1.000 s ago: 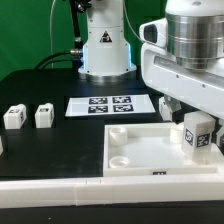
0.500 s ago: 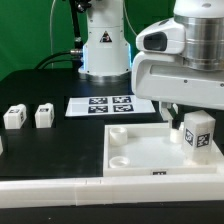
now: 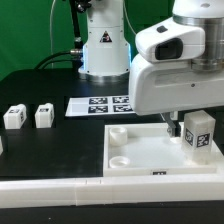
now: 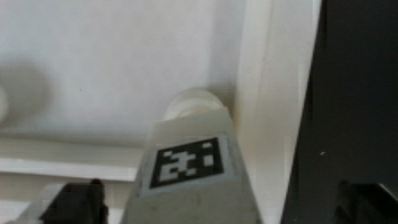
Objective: Assemble one leg
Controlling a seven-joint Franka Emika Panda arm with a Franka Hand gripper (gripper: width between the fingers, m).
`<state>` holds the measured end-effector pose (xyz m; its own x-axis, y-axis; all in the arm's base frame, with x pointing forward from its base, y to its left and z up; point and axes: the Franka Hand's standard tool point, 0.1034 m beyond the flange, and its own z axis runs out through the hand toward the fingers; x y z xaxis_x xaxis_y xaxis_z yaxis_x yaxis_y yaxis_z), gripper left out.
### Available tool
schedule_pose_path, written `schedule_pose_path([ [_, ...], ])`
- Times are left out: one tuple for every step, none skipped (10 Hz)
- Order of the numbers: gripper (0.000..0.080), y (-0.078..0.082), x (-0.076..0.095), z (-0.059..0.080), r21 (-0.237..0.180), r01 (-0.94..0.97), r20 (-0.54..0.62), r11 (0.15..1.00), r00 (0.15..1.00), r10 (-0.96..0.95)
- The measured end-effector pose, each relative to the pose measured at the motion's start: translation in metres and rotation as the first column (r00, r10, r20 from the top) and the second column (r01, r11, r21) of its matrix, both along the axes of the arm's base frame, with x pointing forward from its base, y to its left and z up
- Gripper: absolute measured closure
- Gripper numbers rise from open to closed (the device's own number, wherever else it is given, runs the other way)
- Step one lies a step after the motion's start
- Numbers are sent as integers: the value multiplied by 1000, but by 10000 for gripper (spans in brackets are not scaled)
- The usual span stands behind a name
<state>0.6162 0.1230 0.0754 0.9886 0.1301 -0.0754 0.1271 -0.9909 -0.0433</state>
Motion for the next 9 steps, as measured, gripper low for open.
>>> schedule_pose_path([
  [150, 0, 0, 0, 2, -18, 0, 1000, 1000, 18],
  [150, 0, 0, 0, 2, -14, 0, 1000, 1000, 14],
  [273, 0, 0, 0, 2, -14, 0, 1000, 1000, 14],
  [273, 0, 0, 0, 2, -14, 0, 1000, 1000, 14],
  [412, 0, 0, 0, 2, -14, 0, 1000, 1000, 14],
  [507, -1, 0, 0, 1, -13, 0, 1000, 1000, 13],
  [507, -1, 0, 0, 1, -13, 0, 1000, 1000, 13],
  [506, -1, 0, 0, 1, -3, 0, 1000, 1000, 3],
  [506, -1, 0, 0, -2, 36, -1, 999, 999, -36],
])
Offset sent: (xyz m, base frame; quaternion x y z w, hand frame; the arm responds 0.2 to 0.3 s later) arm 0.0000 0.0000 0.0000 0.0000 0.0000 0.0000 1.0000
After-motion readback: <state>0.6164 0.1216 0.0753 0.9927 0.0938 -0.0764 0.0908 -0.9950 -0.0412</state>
